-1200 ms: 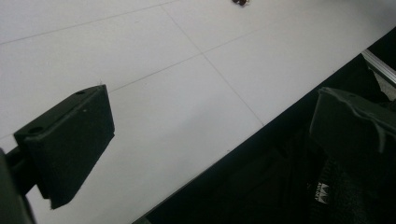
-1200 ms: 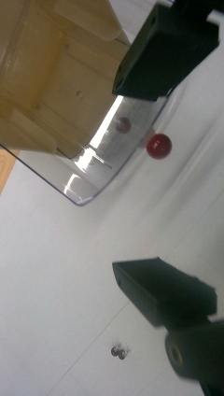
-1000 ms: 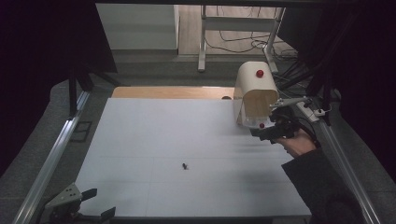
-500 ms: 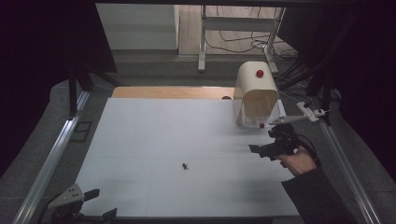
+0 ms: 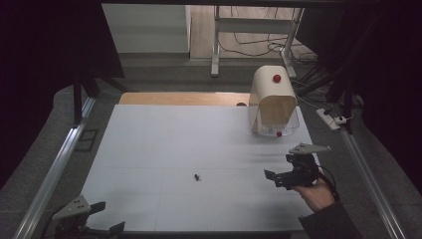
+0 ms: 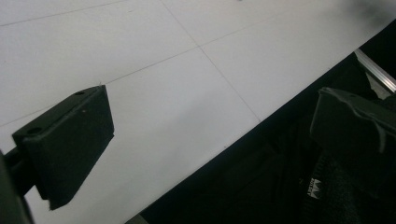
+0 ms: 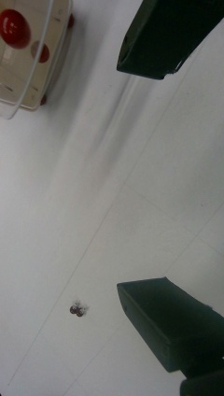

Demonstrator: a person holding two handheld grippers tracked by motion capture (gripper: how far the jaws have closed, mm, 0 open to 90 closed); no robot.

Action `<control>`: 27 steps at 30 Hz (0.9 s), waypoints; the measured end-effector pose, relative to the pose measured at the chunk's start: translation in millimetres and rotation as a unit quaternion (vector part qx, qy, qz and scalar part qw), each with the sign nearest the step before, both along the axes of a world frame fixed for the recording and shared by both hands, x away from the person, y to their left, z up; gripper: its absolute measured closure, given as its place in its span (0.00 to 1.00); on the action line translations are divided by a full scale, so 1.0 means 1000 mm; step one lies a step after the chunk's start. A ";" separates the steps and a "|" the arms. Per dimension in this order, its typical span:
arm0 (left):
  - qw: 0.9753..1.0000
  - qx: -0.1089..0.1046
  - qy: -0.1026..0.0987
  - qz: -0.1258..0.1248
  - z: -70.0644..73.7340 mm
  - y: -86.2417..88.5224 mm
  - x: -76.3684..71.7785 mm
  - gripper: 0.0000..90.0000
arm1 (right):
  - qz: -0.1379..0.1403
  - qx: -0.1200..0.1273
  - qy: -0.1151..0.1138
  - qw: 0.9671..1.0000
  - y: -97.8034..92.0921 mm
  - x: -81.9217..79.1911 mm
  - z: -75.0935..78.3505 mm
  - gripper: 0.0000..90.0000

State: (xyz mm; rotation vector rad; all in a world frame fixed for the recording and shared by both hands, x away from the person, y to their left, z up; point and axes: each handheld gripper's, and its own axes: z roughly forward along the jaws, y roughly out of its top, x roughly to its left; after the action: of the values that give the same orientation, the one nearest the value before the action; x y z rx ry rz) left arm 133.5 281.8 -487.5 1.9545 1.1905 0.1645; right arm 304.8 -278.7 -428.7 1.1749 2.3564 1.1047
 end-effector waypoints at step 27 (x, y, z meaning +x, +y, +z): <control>1.000 -0.012 0.006 0.005 0.000 0.002 0.000 0.00 | -0.032 -0.001 0.001 0.999 -0.016 -0.078 -0.033 0.00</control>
State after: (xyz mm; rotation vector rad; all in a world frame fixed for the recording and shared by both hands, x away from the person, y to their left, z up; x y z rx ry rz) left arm 133.5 284.0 -487.7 1.9306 1.2038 0.1434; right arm 226.5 -294.2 -461.5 1.2420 2.3033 1.0813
